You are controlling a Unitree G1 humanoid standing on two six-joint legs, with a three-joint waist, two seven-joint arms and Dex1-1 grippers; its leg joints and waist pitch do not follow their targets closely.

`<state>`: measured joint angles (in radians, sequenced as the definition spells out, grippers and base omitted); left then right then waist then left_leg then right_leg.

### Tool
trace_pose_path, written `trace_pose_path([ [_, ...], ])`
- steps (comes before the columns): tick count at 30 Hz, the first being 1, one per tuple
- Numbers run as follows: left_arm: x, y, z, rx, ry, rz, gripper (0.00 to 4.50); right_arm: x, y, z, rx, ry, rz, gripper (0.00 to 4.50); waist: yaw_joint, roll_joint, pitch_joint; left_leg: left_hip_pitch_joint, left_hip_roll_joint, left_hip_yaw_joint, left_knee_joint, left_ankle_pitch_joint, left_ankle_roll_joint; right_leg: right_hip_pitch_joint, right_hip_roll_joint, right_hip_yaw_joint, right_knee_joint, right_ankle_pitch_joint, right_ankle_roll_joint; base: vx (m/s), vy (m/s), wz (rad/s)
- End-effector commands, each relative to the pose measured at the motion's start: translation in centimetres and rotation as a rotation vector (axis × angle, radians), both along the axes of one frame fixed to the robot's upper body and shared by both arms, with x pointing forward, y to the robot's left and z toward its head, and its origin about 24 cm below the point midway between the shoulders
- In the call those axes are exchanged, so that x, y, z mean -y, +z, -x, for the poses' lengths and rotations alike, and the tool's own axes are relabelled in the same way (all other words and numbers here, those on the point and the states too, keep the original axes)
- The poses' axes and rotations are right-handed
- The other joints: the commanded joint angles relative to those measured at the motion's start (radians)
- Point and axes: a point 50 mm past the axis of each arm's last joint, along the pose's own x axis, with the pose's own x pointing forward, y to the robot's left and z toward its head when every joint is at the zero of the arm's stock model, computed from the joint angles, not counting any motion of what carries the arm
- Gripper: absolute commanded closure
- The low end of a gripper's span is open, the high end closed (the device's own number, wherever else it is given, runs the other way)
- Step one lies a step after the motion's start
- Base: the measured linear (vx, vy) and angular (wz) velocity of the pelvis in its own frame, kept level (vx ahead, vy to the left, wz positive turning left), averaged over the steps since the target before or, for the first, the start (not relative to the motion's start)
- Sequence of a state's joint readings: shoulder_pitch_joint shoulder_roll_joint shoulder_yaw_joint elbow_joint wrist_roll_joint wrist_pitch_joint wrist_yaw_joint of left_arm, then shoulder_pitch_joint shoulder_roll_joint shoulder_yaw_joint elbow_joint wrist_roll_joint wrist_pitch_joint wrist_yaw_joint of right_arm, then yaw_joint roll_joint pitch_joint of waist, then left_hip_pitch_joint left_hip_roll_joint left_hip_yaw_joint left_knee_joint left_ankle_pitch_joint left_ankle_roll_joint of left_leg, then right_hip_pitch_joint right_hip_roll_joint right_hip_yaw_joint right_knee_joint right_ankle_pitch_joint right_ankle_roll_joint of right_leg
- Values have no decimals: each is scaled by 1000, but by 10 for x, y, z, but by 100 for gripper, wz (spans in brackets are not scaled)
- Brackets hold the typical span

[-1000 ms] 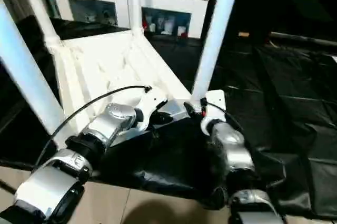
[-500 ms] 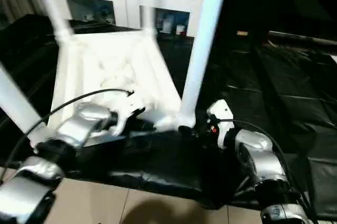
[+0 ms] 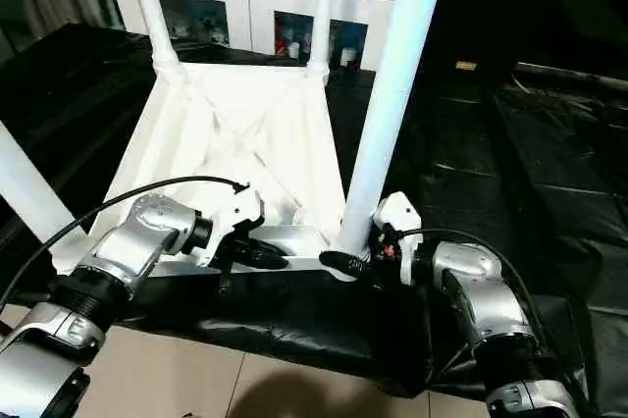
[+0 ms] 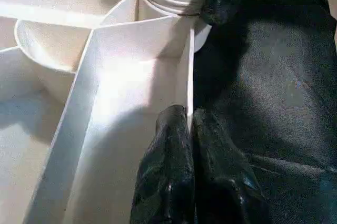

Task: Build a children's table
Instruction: Rotate leg to tighten

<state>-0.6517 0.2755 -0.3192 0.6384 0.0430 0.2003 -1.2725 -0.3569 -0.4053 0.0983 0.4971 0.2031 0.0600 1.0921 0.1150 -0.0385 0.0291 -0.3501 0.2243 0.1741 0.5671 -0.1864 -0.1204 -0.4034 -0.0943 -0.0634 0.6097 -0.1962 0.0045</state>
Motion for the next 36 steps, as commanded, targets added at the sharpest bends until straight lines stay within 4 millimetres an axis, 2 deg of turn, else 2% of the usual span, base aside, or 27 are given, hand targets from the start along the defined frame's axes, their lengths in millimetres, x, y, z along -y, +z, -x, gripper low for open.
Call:
trace_pose_path([
  [1, 5, -8, 8, -68, -22, 66, 450, 2, 3, -3, 1, 9, 13, 148, 0, -21, -45, -6, 3, 12, -57, -131, 103, 55, -39, 34, -66, -121, -216, 0, 0, 0],
  [8, 6, -9, 9, -67, -8, 70, 450, 2, -1, -3, -11, -11, -2, 187, 2, -23, -45, -8, 3, 11, -56, -126, 105, 56, -40, 33, -64, -127, -215, 0, 0, 0],
  [9, 5, -9, 9, -71, 4, 73, 450, 1, -2, -5, -16, -34, -6, 189, 3, -16, -46, -7, 3, 10, -56, -120, 104, 56, -41, 34, -63, -118, -218, 0, 0, 0],
  [10, 5, -9, 9, -74, 13, 74, 450, 1, -4, -6, -19, -51, -9, 190, 1, -15, -46, -7, 2, 11, -56, -121, 104, 55, -39, 33, -63, -112, -221, 0, 0, 0],
  [11, 4, -11, 8, -68, 34, 65, 450, 1, -6, -9, -23, -105, -13, 190, 0, -17, -45, -7, 1, 11, -56, -125, 103, 55, -38, 33, -65, -116, -222, 0, 0, 0],
  [12, 4, -13, 6, -62, 59, 51, 450, 1, -10, -12, -25, -177, -13, 190, -6, -8, -44, -8, 1, 12, -57, -140, 93, 52, -38, 34, -68, -125, -222, 0, 0, 0],
  [13, 5, -15, 5, -57, 75, 40, 450, 1, -13, -14, -27, -223, -11, 191, -10, -8, -43, -8, -1, 10, -61, -161, 75, 54, -38, 32, -71, -163, -214, 0, 0, 0],
  [14, 11, -17, -3, -36, 165, 25, 450, -5, -21, -15, -49, -304, -10, 191, -12, -5, -43, -6, -1, 9, -62, -171, 65, 54, -39, 32, -72, -185, -209, 0, 0, 0],
  [15, 13, -18, -5, -33, 193, 23, 450, -7, -23, -15, -54, -328, -9, 191, -14, 11, -41, 2, -1, 9, -63, -197, 48, 48, -39, 34, -79, -223, -200, 0, 0, 0],
  [16, 14, -18, -7, -29, 212, 22, 450, -8, -24, -16, -55, -346, -12, 191, -17, 4, -41, 3, -1, 10, -64, -211, 45, 48, -37, 34, -85, -243, -194, 0, 0, 0],
  [17, 21, -19, -15, -15, 326, 22, 450, -15, -28, -19, -61, -455, -32, 191, -18, -3, -41, -2, -4, 10, -64, -211, 40, 52, -36, 33, -85, -265, -180, 0, 0, 0],
  [18, 23, -19, -17, -14, 349, 26, 450, -16, -28, -21, -64, -485, -38, 191, -16, 12, -40, 2, -4, 9, -64, -222, 34, 46, -37, 35, -87, -278, -178, 0, 0, 0],
  [20, 36, -19, -24, -5, 469, 43, 450, -25, -31, -29, -69, -665, -54, 191, -24, 9, -43, 0, -7, 7, -66, -234, 22, 49, -35, 33, -92, -313, -163, 0, 0, 0],
  [21, 44, -18, -27, 5, 512, 46, 450, -30, -31, -34, -57, -766, -36, 191, -25, 15, -44, 0, -9, 7, -64, -223, 18, 46, -35, 34, -93, -312, -159, 0, 0, 0],
  [23, 48, -17, -29, 20, 541, 45, 450, -34, -31, -37, -47, -809, -17, 191, -23, 13, -46, -3, -11, 5, -63, -206, 26, 52, -36, 33, -92, -307, -154, 0, 0, 0],
  [24, 54, -16, -30, 40, 567, 43, 450, -42, -28, -42, -35, -833, -15, 191, -23, 16, -46, -4, -11, 6, -62, -199, 32, 50, -36, 34, -91, -293, -157, 0, 0, 0],
  [25, 58, -15, -32, 59, 590, 42, 450, -50, -26, -46, -26, -847, -17, 191, -24, 16, -49, -8, -13, 5, -61, -180, 41, 53, -35, 33, -88, -263, -161, 0, 0, 0],
  [26, 62, -14, -33, 73, 602, 44, 450, -58, -24, -48, -31, -844, -39, 191, -24, 13, -49, -8, -14, 8, -60, -175, 46, 51, -34, 33, -89, -253, -161, 0, 0, 0],
  [29, 68, -11, -34, 91, 596, 50, 450, -70, -21, -49, -19, -791, -28, 191, -19, 10, -50, -12, -12, 6, -58, -143, 72, 56, -36, 32, -83, -204, -166, 0, 0, 0],
  [30, 68, -11, -34, 92, 590, 49, 450, -71, -21, -49, -17, -782, -29, 191, -20, 4, -49, -15, -12, 7, -58, -137, 77, 58, -35, 31, -81, -194, -166, 0, 0, 0],
  [31, 68, -11, -34, 95, 581, 44, 450, -71, -21, -49, -15, -775, -34, 191, -19, 9, -49, -12, -11, 7, -58, -135, 86, 56, -36, 31, -81, -183, -172, 0, 0, 0],
  [33, 64, -12, -34, 108, 561, 25, 450, -67, -16, -50, 17, -762, -61, 191, -19, 6, -47, -10, -12, 9, -59, -155, 90, 54, -37, 31, -86, -212, -168, 0, 0, 0],
  [34, 63, -12, -34, 109, 556, 22, 450, -65, -15, -50, 23, -761, -75, 156, -18, 7, -46, -9, -11, 9, -60, -167, 91, 53, -38, 31, -88, -235, -166, 0, 0, 0],
  [35, 59, -13, -34, 102, 540, 20, 450, -58, -10, -51, 73, -720, -73, 135, -19, 2, -45, -10, -12, 9, -60, -169, 92, 53, -38, 31, -89, -246, -161, 0, 0, 0],
  [36, 59, -13, -34, 102, 540, 20, 450, -58, -10, -51, 73, -720, -73, 121, -16, 4, -46, -10, -11, 8, -61, -172, 93, 54, -39, 31, -89, -255, -158, 0, 0, 0],
])
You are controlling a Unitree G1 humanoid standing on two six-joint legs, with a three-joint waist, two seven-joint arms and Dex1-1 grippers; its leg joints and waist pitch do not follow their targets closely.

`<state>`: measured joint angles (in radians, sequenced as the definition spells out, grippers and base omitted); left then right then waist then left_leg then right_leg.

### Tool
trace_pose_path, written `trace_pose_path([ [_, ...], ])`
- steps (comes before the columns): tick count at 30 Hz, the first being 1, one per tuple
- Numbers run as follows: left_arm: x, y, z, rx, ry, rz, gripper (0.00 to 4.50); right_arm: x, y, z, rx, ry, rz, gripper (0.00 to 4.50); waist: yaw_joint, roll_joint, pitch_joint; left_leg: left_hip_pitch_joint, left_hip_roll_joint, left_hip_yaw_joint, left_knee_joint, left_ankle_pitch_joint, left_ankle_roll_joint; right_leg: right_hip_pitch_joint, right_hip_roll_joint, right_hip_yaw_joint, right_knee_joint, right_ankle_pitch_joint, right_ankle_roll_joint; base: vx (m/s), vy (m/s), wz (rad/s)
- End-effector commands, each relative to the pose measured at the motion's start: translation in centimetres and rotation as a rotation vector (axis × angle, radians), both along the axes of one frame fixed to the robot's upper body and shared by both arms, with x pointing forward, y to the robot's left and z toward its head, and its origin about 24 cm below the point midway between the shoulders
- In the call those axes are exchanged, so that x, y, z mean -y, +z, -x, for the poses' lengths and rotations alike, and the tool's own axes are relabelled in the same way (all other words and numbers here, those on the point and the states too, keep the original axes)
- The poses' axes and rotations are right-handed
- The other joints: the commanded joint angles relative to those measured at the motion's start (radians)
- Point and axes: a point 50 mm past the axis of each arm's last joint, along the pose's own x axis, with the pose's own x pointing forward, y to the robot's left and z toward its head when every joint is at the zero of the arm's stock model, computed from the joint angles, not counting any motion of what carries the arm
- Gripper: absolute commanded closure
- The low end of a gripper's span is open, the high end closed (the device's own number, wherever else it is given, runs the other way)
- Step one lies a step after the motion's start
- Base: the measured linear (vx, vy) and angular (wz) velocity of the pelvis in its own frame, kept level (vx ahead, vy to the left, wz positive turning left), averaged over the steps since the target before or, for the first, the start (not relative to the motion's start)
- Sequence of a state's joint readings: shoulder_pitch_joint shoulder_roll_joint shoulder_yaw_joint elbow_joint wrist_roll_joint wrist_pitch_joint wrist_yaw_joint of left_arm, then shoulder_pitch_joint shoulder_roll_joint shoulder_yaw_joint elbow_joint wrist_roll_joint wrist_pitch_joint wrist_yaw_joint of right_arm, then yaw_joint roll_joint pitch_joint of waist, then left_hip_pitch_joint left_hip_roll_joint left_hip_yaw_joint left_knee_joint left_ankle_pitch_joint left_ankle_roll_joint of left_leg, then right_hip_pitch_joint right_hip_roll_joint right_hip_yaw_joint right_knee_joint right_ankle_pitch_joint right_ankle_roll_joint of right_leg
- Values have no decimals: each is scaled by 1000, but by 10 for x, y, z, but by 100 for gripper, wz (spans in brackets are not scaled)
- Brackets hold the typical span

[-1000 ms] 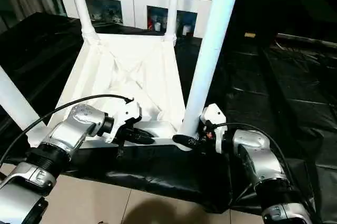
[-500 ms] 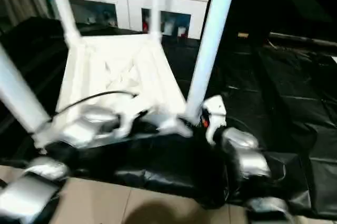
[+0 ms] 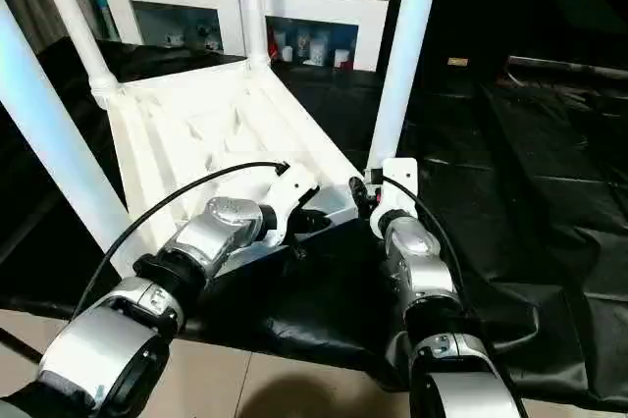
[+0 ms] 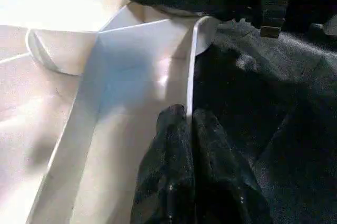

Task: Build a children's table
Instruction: Rotate leg to tighten

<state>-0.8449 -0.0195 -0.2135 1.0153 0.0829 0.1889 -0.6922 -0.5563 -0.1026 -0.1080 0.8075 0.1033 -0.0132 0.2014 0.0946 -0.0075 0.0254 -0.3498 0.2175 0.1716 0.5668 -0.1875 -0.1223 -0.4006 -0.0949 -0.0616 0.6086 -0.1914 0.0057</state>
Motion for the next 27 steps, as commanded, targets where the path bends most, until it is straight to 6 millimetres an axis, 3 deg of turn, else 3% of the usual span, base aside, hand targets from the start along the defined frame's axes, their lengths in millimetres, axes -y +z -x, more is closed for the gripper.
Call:
trace_pose_path([
  [1, -14, -4, -3, -5, 71, 31, 450, -27, 6, 4, 54, 257, -26, 121, 6, -27, -41, -15, -5, 10, -61, -176, 101, 53, -39, 28, -89, -263, -153, 0, 0, 0],
  [3, -20, -5, 0, -31, 27, 45, 450, -18, 10, 7, 62, 364, -18, 108, -2, -30, -42, -27, -6, 4, -63, -160, 107, 65, -37, 24, -85, -255, -136, 0, 0, 0],
  [6, -27, -6, 5, -62, -62, 58, 450, -6, 13, 15, 53, 507, 25, 95, -5, -34, -41, -20, -3, 7, -59, -159, 117, 57, -37, 27, -86, -235, -155, 0, 0, 0],
  [7, -32, -7, 9, -70, -114, 58, 450, 2, 14, 19, 51, 568, 36, 95, -2, -36, -42, -15, -1, 9, -56, -145, 131, 57, -37, 28, -83, -206, -178, 0, 0, 0],
  [8, -36, -8, 12, -87, -161, 58, 450, 9, 16, 24, 49, 620, 45, 95, -1, -38, -41, -17, 0, 9, -56, -139, 137, 57, -37, 29, -81, -196, -184, 0, 0, 0],
  [9, -41, -8, 14, -103, -192, 61, 450, 15, 17, 27, 46, 654, 49, 95, 3, -36, -39, -14, 2, 11, -56, -141, 142, 54, -37, 29, -80, -187, -197, 0, 0, 0],
  [14, -55, -6, 27, -149, -367, 91, 450, 36, 20, 36, 25, 731, 61, 95, 6, -35, -39, -11, 8, 12, -59, -155, 133, 51, -37, 29, -75, -179, -223, 0, 0, 0],
  [17, -61, -3, 33, -172, -438, 107, 450, 40, 20, 45, -15, 826, 60, 95, 10, -28, -38, -4, 11, 14, -59, -165, 125, 48, -36, 31, -71, -155, -238, 0, 0, 0],
  [20, -61, -2, 34, -173, -446, 110, 450, 40, 19, 49, -41, 871, 68, 95, 17, -28, -41, -7, 12, 15, -56, -137, 128, 52, -35, 31, -63, -90, -249, 0, 0, 0],
  [25, -59, -2, 34, -173, -437, 112, 450, 38, 16, 48, -72, 905, 65, 121, 20, -36, -40, -9, 8, 16, -55, -143, 120, 54, -38, 31, -68, -128, -237, 0, 0, 0],
  [27, -58, -1, 34, -170, -435, 114, 450, 38, 17, 47, -71, 907, 62, 140, 20, -34, -40, -9, 8, 15, -55, -142, 115, 54, -38, 31, -69, -143, -229, 0, 0, 0],
])
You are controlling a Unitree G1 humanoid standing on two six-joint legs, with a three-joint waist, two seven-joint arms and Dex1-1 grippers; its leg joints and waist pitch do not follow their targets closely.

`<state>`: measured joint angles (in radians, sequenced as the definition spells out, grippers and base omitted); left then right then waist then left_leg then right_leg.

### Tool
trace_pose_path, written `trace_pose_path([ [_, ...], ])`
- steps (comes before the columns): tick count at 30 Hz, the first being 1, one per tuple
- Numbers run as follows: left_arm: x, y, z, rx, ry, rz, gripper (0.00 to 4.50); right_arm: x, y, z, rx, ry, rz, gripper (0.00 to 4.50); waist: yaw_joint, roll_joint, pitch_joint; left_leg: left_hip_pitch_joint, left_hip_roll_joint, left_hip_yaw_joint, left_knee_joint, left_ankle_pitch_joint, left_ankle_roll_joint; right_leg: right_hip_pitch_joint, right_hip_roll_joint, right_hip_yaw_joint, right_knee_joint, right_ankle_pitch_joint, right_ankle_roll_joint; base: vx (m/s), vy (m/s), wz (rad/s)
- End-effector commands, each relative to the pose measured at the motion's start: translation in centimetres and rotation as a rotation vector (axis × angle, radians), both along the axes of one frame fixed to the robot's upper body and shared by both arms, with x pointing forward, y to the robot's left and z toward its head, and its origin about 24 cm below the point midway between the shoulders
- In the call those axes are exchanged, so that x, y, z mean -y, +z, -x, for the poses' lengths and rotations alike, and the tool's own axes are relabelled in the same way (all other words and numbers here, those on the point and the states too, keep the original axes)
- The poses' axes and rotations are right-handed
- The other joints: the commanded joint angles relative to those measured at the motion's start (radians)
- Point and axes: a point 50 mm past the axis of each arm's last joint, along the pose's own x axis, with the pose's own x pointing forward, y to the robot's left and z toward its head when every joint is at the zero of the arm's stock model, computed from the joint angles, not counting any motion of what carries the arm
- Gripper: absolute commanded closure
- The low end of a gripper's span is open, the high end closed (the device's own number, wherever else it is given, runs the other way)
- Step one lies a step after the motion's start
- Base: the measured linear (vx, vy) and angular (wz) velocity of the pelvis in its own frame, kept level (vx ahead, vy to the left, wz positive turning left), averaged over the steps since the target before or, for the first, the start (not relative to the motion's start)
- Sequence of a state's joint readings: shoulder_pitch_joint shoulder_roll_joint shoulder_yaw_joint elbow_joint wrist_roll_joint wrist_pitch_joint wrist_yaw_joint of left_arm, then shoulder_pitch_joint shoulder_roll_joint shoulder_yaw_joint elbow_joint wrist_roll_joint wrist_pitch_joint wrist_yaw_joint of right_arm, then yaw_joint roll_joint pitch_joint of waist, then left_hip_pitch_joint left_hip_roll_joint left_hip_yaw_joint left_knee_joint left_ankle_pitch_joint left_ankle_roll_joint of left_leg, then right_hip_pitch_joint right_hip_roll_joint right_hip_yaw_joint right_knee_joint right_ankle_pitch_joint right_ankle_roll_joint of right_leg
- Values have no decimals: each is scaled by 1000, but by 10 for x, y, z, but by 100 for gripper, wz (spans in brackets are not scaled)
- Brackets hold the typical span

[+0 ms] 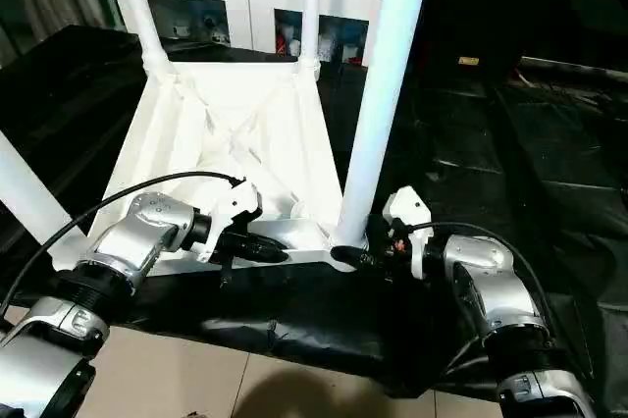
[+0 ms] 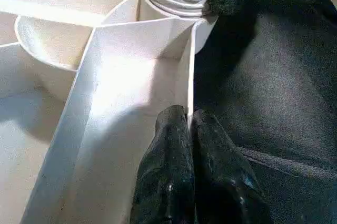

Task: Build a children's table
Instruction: Rotate leg to tighten

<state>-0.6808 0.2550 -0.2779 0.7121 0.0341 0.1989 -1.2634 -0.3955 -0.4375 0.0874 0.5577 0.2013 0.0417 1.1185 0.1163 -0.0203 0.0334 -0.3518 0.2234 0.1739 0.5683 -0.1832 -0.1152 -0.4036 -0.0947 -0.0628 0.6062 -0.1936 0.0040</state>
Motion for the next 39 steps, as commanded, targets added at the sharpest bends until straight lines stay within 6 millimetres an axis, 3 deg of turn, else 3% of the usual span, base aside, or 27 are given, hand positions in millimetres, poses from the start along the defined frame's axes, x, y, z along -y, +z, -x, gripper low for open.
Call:
trace_pose_path([
  [1, 13, -8, 9, -72, -35, 80, 450, -1, 3, -3, -6, 10, -1, 162, -1, -20, -49, -6, 2, 13, -56, -143, 107, 56, -38, 32, -65, -136, -227, 0, 0, 0],
  [12, 15, -11, 9, -68, -6, 76, 450, 0, 3, -2, -6, -35, -28, 188, -3, -21, -51, -6, 1, 15, -52, -114, 118, 58, -35, 32, -60, -86, -240, 0, 0, 0],
  [14, 18, -13, 6, -57, 42, 65, 450, 1, -1, -4, 3, -106, -18, 188, -4, -22, -49, -5, 1, 14, -54, -126, 111, 56, -36, 32, -64, -109, -235, 0, 0, 0],
  [15, 25, -15, -3, -37, 158, 48, 450, 3, -10, -12, 18, -296, -2, 188, -5, -19, -48, -5, 0, 13, -55, -133, 106, 56, -36, 32, -65, -125, -231, 0, 0, 0],
  [16, 29, -15, -7, -23, 214, 43, 450, 1, -16, -13, 11, -359, 2, 188, -9, -21, -44, -2, -4, 14, -58, -172, 74, 51, -37, 32, -77, -217, -207, 0, 0, 0],
  [17, 31, -15, -8, -19, 230, 42, 450, 1, -17, -13, 7, -375, 3, 188, -10, -23, -45, -2, -5, 14, -57, -180, 65, 53, -38, 32, -80, -250, -193, 0, 0, 0],
  [18, 37, -14, -13, -5, 298, 37, 450, -2, -23, -14, -5, -462, -7, 188, -9, -17, -45, -1, -5, 13, -59, -181, 57, 51, -38, 33, -84, -285, -177, 0, 0, 0],
  [19, 40, -14, -16, 1, 331, 35, 450, -4, -26, -14, -12, -510, -15, 188, -11, -20, -45, 1, -5, 14, -59, -185, 56, 49, -37, 33, -86, -294, -170, 0, 0, 0],
  [22, 50, -13, -21, 12, 415, 23, 450, -12, -31, -18, -26, -659, -49, 188, -11, -13, -49, -4, -7, 11, -60, -165, 55, 52, -35, 33, -85, -264, -157, 0, 0, 0],
  [27, 60, -8, -30, 100, 515, 2, 450, -31, -33, -27, -49, -855, -86, 188, -17, -7, -53, -5, -8, 8, -59, -143, 57, 53, -32, 33, -76, -169, -178, 0, 0, 0],
  [28, 62, -7, -31, 109, 525, 3, 450, -38, -32, -30, -30, -849, -71, 188, -16, -3, -54, -6, -8, 7, -59, -141, 57, 56, -34, 32, -74, -157, -183, 0, 0, 0],
  [32, 65, -7, -31, 116, 506, -7, 450, -55, -25, -32, 34, -754, -44, 188, -17, -6, -52, -6, -10, 9, -58, -146, 67, 58, -33, 33, -76, -135, -187, 0, 0, 0],
  [33, 64, -8, -30, 112, 491, -14, 450, -55, -22, -32, 39, -738, -83, 132, -16, -8, -52, -6, -10, 10, -58, -152, 75, 59, -35, 33, -77, -145, -186, 0, 0, 0],
  [37, 60, -13, -28, 98, 452, -31, 450, -46, -14, -28, 71, -692, -126, 98, -13, -10, -49, -10, -8, 8, -60, -165, 92, 60, -37, 32, -81, -186, -170, 0, 0, 0],
  [38, 58, -13, -28, 97, 444, -31, 450, -42, -13, -27, 72, -680, -125, 83, -17, -15, -48, -15, -9, 5, -62, -166, 90, 65, -37, 30, -81, -204, -160, 0, 0, 0],
  [39, 58, -13, -28, 97, 443, -30, 450, -41, -13, -27, 72, -679, -126, 74, -23, -11, -47, -14, -8, 5, -64, -175, 88, 61, -38, 30, -84, -223, -156, 0, 0, 0],
])
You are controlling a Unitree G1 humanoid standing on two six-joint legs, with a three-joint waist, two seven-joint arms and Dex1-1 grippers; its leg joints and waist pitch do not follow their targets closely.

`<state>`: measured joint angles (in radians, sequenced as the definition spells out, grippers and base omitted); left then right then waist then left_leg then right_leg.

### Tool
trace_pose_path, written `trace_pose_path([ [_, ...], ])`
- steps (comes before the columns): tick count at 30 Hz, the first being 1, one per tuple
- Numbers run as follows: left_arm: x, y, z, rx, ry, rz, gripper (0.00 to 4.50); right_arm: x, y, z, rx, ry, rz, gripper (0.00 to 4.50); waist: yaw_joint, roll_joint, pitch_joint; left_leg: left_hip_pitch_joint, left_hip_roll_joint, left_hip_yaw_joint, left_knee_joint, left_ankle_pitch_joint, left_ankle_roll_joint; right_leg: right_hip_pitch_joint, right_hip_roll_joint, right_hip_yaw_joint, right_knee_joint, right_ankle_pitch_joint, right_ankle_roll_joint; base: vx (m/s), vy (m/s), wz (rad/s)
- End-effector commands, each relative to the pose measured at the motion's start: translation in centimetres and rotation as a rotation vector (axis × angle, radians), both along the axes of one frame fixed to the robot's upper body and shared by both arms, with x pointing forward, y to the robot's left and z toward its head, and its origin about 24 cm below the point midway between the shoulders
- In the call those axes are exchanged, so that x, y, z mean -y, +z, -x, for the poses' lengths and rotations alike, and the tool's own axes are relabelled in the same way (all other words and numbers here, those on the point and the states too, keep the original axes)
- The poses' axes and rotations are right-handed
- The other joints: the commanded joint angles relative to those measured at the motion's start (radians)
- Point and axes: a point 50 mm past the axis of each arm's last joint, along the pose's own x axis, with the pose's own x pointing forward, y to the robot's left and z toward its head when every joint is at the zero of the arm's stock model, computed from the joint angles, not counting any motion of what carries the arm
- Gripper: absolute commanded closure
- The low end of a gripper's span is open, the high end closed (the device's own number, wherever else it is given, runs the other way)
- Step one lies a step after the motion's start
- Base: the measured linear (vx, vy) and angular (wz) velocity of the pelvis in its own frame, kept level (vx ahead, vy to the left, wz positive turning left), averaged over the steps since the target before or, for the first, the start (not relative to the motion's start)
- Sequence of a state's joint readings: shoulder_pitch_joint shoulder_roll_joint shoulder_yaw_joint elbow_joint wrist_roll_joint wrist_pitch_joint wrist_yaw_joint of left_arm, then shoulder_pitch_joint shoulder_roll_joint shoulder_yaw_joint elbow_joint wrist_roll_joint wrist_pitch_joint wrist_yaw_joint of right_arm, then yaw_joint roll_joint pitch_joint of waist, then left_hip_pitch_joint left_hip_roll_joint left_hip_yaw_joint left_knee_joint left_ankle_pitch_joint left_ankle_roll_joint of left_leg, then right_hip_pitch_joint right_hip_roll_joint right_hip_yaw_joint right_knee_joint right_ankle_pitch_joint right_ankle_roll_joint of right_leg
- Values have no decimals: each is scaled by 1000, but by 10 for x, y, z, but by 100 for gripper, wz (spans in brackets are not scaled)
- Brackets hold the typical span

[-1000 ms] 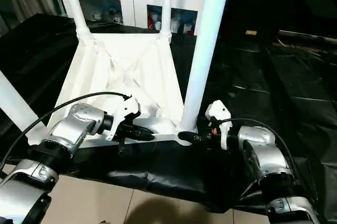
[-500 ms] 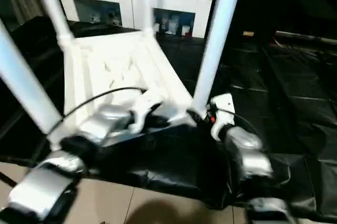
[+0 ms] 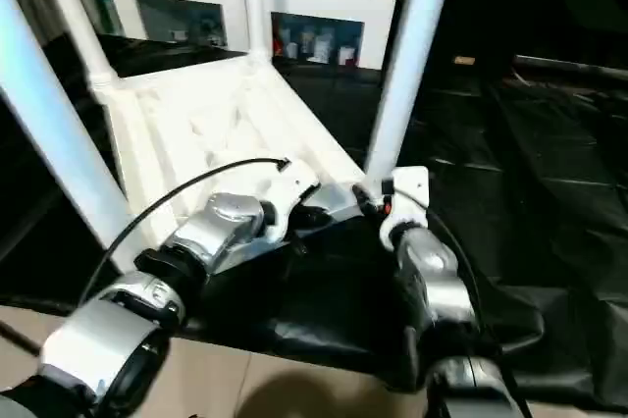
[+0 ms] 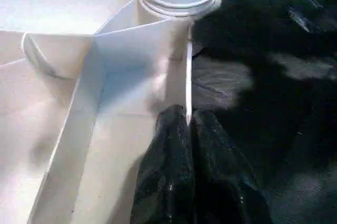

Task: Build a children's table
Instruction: Rotate leg to tighten

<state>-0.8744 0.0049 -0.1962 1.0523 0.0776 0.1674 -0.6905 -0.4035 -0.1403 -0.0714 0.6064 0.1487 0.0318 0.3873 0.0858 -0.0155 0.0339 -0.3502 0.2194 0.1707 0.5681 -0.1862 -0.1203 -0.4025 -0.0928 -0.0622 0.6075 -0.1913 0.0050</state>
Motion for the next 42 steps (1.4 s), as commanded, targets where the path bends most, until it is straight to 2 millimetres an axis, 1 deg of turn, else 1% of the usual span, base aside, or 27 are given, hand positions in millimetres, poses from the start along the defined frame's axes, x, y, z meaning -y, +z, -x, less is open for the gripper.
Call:
trace_pose_path([
  [1, -5, -10, 5, -26, -20, 3, 450, -2, 10, 2, 15, 143, -20, 74, 7, -20, -46, -14, -4, 8, -64, -183, 96, 59, -38, 29, -88, -243, -155, 0, 0, 0],
  [3, -6, -9, 6, -11, -61, 9, 450, 4, 14, 7, 14, 215, -19, 69, 11, -21, -47, -12, -2, 8, -61, -182, 111, 60, -37, 31, -89, -229, -155, 0, 0, 0],
  [5, -8, -8, 12, -2, -168, 21, 450, 22, 27, 22, 22, 334, -58, 69, 13, -17, -45, -12, -1, 9, -60, -173, 124, 60, -35, 32, -88, -196, -165, 0, 0, 0],
  [6, -8, -8, 13, 4, -199, 24, 450, 27, 31, 28, 29, 375, -71, 69, 17, -22, -47, -12, 1, 9, -58, -160, 134, 62, -38, 33, -84, -169, -172, 0, 0, 0],
  [7, -9, -8, 14, 12, -217, 24, 450, 31, 34, 34, 30, 413, -77, 69, 22, -20, -46, -12, 0, 9, -57, -149, 142, 64, -37, 33, -83, -152, -176, 0, 0, 0],
  [10, -10, -1, 13, 28, -232, 76, 450, 35, 39, 46, 29, 482, -78, 69, 28, -17, -45, -10, 2, 11, -58, -166, 129, 59, -38, 31, -86, -185, -181, 0, 0, 0],
  [11, -11, 0, 13, 27, -235, 85, 423, 35, 39, 47, 29, 487, -78, 67, 29, -17, -45, -9, 4, 11, -59, -169, 122, 58, -39, 32, -86, -194, -181, 0, 0, 0],
  [12, -11, 2, 13, 23, -243, 107, 423, 34, 40, 48, 31, 497, -78, 67, 29, -18, -46, -10, 4, 11, -60, -171, 113, 57, -39, 32, -85, -204, -181, 0, 0, 0],
  [15, -15, 11, 13, 21, -268, 153, 393, 25, 43, 45, 52, 488, -93, 66, 30, -15, -50, -12, 7, 8, -60, -148, 98, 58, -43, 32, -75, -165, -202, 0, 0, 0],
  [16, -16, 13, 14, 31, -273, 159, 388, 22, 43, 44, 53, 490, -98, 66, 29, -18, -52, -11, 7, 9, -59, -140, 98, 56, -40, 32, -75, -142, -208, 0, 0, 0],
  [17, -18, 15, 13, 38, -268, 165, 383, 19, 44, 43, 53, 493, -101, 66, 28, -13, -53, -8, 10, 9, -57, -123, 97, 55, -38, 32, -67, -80, -227, 0, 0, 0],
  [18, -21, 18, 13, 57, -264, 165, 373, 14, 45, 43, 54, 508, -112, 66, 27, -14, -55, -9, 10, 8, -56, -109, 99, 57, -38, 32, -61, -39, -238, 0, 0, 0],
  [19, -26, 22, 12, 75, -251, 172, 362, 8, 46, 41, 58, 516, -121, 66, 28, -24, -54, -14, 9, 8, -54, -70, 117, 60, -37, 30, -50, 31, -253, 0, 0, 0],
  [20, -28, 23, 12, 81, -246, 175, 353, 6, 46, 40, 60, 514, -124, 66, 27, -27, -54, -13, 8, 10, -52, -65, 123, 59, -38, 30, -50, 39, -256, 0, 0, 0],
  [21, -31, 26, 11, 96, -236, 181, 348, 3, 47, 38, 67, 506, -131, 66, 27, -24, -55, -11, 9, 10, -51, -59, 125, 59, -40, 30, -48, 44, -261, 0, 0, 0],
  [23, -36, 31, 11, 108, -221, 191, 329, -1, 48, 32, 80, 475, -146, 66, 28, -32, -53, -10, 7, 12, -49, -43, 130, 59, -38, 31, -46, 68, -265, 0, 0, 0],
  [24, -44, 36, 13, 107, -213, 205, 317, -7, 48, 25, 96, 444, -159, 66, 28, -32, -52, -11, 8, 12, -50, -47, 127, 59, -40, 32, -44, 65, -267, 0, 0, 0],
  [26, -53, 39, 18, 89, -228, 210, 305, -15, 48, 19, 106, 423, -164, 66, 20, -30, -49, -9, 12, 12, -56, -78, 98, 54, -46, 32, -46, -8, -262, 0, 0, 0],
  [27, -59, 39, 24, 68, -258, 197, 305, -19, 46, 14, 104, 399, -176, 66, 20, -29, -48, -6, 10, 14, -55, -80, 89, 53, -40, 33, -49, -15, -258, 0, 0, 0],
  [28, -63, 38, 28, 49, -276, 187, 280, -22, 46, 12, 105, 395, -181, 66, 16, -31, -48, -7, 11, 13, -56, -67, 83, 53, -41, 35, -41, 11, -265, 0, 0, 0],
  [29, -64, 37, 31, 38, -285, 181, 280, -24, 46, 12, 107, 395, -184, 66, 16, -30, -48, -8, 9, 14, -56, -62, 82, 54, -38, 35, -40, 21, -263, 0, 0, 0],
  [30, -65, 36, 32, 29, -294, 180, 270, -24, 46, 11, 107, 389, -184, 66, 17, -27, -48, -4, 8, 16, -53, -53, 83, 52, -36, 36, -39, 48, -265, 0, 0, 0],
  [31, -70, 33, 44, -22, -352, 176, 265, -27, 44, 6, 105, 351, -189, 66, 20, -27, -49, -3, 10, 14, -54, -42, 81, 52, -39, 35, -34, 65, -270, 0, 0, 0],
  [32, -71, 31, 51, -54, -388, 181, 261, -28, 43, 3, 103, 319, -189, 66, 16, -29, -48, -5, 8, 15, -55, -40, 84, 52, -36, 35, -35, 63, -269, 0, 0, 0],
  [34, -71, 27, 64, -100, -445, 190, 235, -29, 42, -3, 97, 258, -191, 66, 15, -27, -49, -2, 8, 16, -55, -37, 75, 51, -36, 36, -32, 67, -275, 0, 0, 0],
  [37, -66, 21, 75, -148, -465, 177, 219, -30, 41, -8, 101, 211, -184, 66, 9, -27, -44, -4, 6, 19, -57, -81, 51, 52, -35, 39, -39, 11, -258, 0, 0, 0],
  [42, -64, 4, 76, -142, -372, 64, 174, -22, 41, -19, 107, 109, -152, 66, 9, -31, -43, -1, 6, 19, -58, -110, 42, 52, -33, 40, -46, -45, -227, 0, 0, 0],
])
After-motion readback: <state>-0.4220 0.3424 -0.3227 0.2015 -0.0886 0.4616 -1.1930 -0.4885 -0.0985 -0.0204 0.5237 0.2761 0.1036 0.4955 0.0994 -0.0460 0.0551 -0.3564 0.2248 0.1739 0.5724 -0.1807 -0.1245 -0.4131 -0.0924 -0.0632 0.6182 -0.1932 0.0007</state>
